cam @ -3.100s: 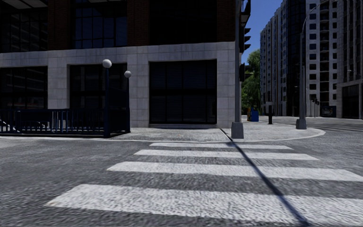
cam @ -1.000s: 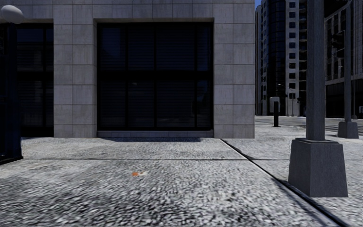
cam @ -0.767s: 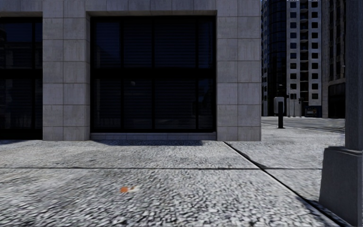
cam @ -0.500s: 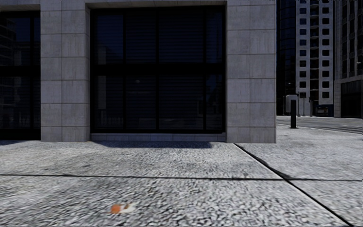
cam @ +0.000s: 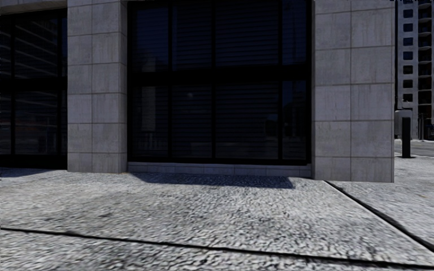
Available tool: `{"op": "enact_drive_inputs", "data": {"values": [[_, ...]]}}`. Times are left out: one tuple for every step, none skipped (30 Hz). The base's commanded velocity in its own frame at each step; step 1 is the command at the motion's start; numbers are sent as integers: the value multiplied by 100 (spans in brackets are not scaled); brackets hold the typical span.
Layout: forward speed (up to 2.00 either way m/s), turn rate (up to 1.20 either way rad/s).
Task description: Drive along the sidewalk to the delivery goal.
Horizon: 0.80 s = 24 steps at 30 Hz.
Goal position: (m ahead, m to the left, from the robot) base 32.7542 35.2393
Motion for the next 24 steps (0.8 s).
{"op": "enact_drive_inputs", "data": {"values": [[149, 75], [149, 78], [149, 78], [149, 82], [149, 83], [149, 83], [149, 83], [150, 83], [150, 83], [151, 83], [151, 83], [152, 83], [152, 83], [152, 83], [153, 83], [154, 80], [154, 68], [154, 68], [154, 40], [154, 0], [154, 0], [154, 0], [154, 0], [154, 0]]}}
